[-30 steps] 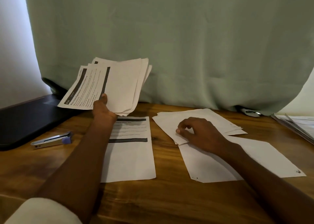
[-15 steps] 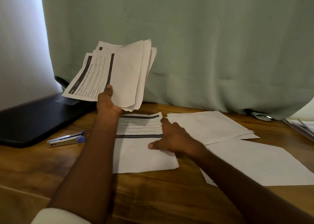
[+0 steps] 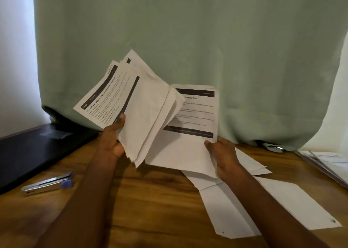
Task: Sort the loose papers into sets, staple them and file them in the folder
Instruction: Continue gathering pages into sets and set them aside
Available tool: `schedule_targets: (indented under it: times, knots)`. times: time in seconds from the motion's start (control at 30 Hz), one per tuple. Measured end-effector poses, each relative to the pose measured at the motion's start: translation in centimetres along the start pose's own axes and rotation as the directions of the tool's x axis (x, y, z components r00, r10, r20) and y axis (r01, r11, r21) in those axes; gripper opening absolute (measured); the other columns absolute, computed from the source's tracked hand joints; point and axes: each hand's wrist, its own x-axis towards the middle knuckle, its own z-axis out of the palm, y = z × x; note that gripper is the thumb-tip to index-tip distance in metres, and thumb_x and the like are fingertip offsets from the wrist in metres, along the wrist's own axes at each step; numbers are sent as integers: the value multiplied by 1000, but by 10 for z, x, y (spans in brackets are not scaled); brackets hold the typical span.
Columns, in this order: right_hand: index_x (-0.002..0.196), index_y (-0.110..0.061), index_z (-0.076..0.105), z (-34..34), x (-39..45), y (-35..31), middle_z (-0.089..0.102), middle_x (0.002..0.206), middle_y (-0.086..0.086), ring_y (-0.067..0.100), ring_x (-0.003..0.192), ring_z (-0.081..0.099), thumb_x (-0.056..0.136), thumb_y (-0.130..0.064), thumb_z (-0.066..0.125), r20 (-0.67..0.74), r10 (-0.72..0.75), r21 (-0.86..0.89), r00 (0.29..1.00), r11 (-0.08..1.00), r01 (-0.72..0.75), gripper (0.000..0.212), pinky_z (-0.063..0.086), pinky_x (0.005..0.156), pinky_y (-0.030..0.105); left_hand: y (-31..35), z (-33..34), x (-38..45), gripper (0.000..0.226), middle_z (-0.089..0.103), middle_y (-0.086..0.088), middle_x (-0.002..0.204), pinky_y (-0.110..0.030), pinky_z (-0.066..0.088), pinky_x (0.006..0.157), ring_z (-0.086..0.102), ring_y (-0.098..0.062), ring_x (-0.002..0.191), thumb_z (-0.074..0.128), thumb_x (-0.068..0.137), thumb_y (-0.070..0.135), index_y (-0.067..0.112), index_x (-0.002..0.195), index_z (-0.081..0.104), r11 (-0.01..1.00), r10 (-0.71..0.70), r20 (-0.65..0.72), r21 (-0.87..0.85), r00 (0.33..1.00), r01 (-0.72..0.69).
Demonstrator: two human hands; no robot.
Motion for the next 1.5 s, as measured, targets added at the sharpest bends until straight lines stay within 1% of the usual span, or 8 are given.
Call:
schedule_targets:
  times: [0.13,0.43,0.6,0.73,0.93,1.07,1.2,1.5]
  knots:
    - [116,-17,69,-17,15,-8,73,114,9,36,104,67,96,-14,70,-57,89,84,994,993,-84,20,53,100,55,-7,3,0,60,66,-9,133,-44,60,94,69,-25,115,59,95,12,15,154,47,997,-44,87,63,995,38]
    - [104,-26,70,-27,19,-9,74,108,2,31,100,69,97,-15,70,-46,29,107,999,994,-24,13,55,97,54,-21,5,4,74,61,-15,143,-56,47,108,59,-35,130,79,78,14,17,148,53,959,-58,169,282,984,9]
    - [98,-30,73,-29,18,-7,78,101,-5,24,93,73,96,-13,70,-8,-73,41,997,996,74,17,60,83,42,-26,0,4,67,70,-13,130,-51,58,93,67,-36,119,87,70,18,19,134,66,920,-48,121,391,991,-3]
    - [113,-23,73,-27,16,-4,78,105,-2,27,97,74,95,-11,71,65,-82,15,995,997,81,22,59,91,50,-31,4,0,61,75,-11,121,-37,63,75,73,-29,107,91,64,17,23,122,74,903,-52,96,429,994,6]
    - [119,-14,71,-22,17,2,77,111,6,31,103,73,95,-8,69,161,-94,-12,982,995,97,25,56,98,54,-41,17,-8,62,74,-12,124,-51,58,96,70,-33,116,90,72,7,16,130,68,894,-73,111,448,991,16]
    - [121,-5,71,-13,10,3,77,106,13,38,102,73,101,-9,60,223,-89,-40,971,994,100,23,58,94,52,-43,30,-14,57,75,-6,121,-36,63,84,73,-25,109,83,74,9,15,128,67,854,-58,176,518,983,-42]
    - [128,-14,67,-10,5,-4,75,117,13,36,110,70,104,-44,51,238,3,175,971,984,-46,41,54,100,54,-39,30,-12,55,77,-2,118,-27,61,77,74,-21,106,85,73,11,17,125,69,825,0,196,554,981,-110]
    - [117,-33,66,14,-18,-19,76,109,-17,7,101,73,94,-22,71,165,-442,250,882,883,396,26,61,74,21,-11,59,-24,46,75,6,121,-34,58,93,72,-15,111,83,85,26,22,128,68,657,307,280,629,910,-416]
